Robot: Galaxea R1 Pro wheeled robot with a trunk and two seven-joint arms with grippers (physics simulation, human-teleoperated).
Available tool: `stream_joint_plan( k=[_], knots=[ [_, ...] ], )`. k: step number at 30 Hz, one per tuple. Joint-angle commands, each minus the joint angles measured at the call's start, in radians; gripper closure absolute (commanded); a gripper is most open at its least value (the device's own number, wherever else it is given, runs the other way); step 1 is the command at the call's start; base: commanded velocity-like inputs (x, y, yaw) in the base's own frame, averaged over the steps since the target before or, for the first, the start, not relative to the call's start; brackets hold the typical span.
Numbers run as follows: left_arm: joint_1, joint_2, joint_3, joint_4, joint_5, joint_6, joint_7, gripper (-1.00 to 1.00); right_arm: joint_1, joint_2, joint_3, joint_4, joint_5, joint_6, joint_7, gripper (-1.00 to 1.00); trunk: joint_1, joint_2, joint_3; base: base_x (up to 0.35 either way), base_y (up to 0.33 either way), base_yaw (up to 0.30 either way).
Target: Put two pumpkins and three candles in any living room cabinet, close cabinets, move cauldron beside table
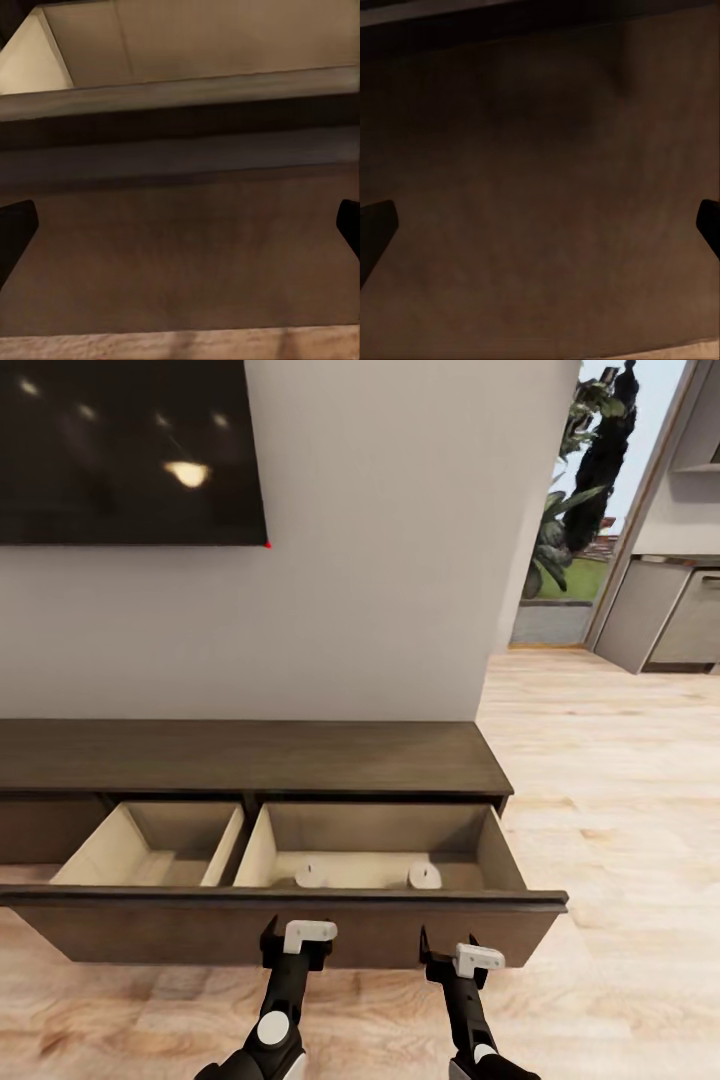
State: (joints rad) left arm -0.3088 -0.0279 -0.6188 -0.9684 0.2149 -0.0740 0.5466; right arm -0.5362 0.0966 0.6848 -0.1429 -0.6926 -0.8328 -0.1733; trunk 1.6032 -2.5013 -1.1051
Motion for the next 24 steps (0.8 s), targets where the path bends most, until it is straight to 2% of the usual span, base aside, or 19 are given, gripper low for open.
stream_joint_plan(
  k=[1, 6, 24],
  knots=[
    [-0.001, 0.000, -0.004, 0.000, 0.011, -0.007, 0.005, -1.00, -0.001, -0.001, 0.009, 0.000, -0.001, -0.002, -0.009, -1.00, 0.000, 0.000, -0.001, 0.059, 0.000, 0.000],
    [-0.001, 0.001, -0.003, 0.000, 0.009, -0.007, 0.006, -1.00, -0.001, -0.001, 0.009, 0.000, -0.001, -0.002, -0.009, -1.00, 0.000, 0.000, -0.001, 0.044, 0.000, 0.000],
    [-0.001, 0.001, -0.002, 0.000, 0.009, -0.007, 0.006, -1.00, -0.001, -0.002, 0.009, 0.000, -0.002, -0.002, -0.009, -1.00, 0.000, 0.000, -0.001, 0.156, 0.000, 0.000]
  ],
)
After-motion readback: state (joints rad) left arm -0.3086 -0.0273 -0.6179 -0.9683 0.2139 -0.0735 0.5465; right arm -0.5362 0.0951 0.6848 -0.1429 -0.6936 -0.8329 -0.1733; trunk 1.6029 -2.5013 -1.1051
